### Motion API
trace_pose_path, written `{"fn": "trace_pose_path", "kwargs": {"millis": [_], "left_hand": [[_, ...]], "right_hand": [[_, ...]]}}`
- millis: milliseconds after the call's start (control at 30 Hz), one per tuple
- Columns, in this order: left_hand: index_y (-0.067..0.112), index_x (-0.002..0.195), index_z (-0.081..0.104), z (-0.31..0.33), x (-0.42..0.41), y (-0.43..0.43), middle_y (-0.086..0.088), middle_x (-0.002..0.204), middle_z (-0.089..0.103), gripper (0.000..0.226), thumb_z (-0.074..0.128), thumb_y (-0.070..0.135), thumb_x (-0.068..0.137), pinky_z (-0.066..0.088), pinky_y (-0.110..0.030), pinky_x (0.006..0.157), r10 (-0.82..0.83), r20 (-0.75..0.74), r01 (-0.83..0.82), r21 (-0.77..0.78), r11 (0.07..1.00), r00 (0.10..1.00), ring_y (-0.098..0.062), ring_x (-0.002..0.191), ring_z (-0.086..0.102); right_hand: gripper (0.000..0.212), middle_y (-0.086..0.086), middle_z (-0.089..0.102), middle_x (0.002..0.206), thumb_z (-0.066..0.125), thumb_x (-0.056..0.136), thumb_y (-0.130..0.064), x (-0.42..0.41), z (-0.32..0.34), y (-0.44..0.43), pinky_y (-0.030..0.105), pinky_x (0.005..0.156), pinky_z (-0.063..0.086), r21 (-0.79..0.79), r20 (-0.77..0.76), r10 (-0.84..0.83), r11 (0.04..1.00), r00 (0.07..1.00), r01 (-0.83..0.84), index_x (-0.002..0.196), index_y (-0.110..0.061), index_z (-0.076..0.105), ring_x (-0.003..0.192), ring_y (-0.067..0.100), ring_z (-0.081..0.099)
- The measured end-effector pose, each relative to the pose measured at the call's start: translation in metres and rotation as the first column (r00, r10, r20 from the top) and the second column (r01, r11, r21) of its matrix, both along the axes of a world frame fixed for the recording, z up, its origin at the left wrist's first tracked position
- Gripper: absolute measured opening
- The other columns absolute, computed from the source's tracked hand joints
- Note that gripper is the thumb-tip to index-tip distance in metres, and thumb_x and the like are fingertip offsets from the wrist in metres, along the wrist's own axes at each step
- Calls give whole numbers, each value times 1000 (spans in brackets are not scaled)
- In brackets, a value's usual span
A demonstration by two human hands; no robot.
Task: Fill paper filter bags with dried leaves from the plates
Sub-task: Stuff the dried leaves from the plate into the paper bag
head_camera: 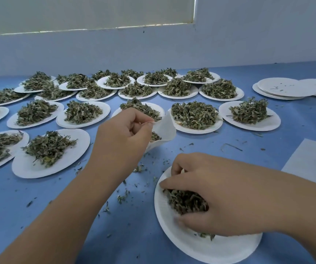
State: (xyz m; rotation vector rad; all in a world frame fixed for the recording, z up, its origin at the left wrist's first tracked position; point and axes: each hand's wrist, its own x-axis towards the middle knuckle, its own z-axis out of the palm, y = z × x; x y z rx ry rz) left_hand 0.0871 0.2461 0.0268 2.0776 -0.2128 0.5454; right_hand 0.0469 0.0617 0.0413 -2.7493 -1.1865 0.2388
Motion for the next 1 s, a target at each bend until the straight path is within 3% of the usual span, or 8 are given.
{"fn": "trace_pose_path", "kwargs": {"millis": [100,333,467,767,867,1000], "left_hand": [[24,81,65,-1,-1,-3,-6,59,51,15,60,14,92,32,-8,43,-32,-7,32,36,999,999,-3,45,40],[25,80,65,-4,-1,-5,-5,61,52,16,61,14,91,32,-10,44,-40,-5,41,71,997,999,-4,47,40],[27,78,64,-6,-1,-6,-7,62,52,18,61,15,91,33,-11,44,-46,-16,47,60,997,999,-6,47,38],[27,78,65,-7,0,-6,-8,59,51,19,61,13,90,33,-9,45,-61,-34,63,77,995,998,-6,47,38],[25,79,65,-7,0,-7,-8,59,51,18,60,13,91,33,-9,44,-67,-50,71,73,995,997,-6,46,38],[24,80,65,-7,-1,-7,-6,56,50,16,60,13,91,33,-9,45,-73,-55,77,88,993,996,-6,45,39]], "right_hand": [[43,-16,33,118,54,88,-45,-1,-1,0,32,83,45,-47,-11,-9,999,1000,8,128,-34,46,108,7,40],[30,-14,36,114,48,94,-30,-3,-7,4,30,78,43,-58,17,-20,998,1000,21,123,-36,50,100,13,46],[24,-11,44,113,46,96,-31,-1,-8,5,36,83,46,-49,10,-28,998,1000,28,118,-35,54,102,16,51],[22,-10,51,104,45,93,-29,1,-14,6,38,78,49,29,79,-55,998,995,53,109,-32,60,95,16,54],[24,-12,53,100,49,90,-27,3,-13,4,32,78,47,140,68,-76,988,995,66,108,-35,62,92,9,52],[24,-21,56,89,60,85,-28,8,-6,-2,10,73,39,280,-29,-114,953,993,118,103,-41,68,83,-6,49]]}}
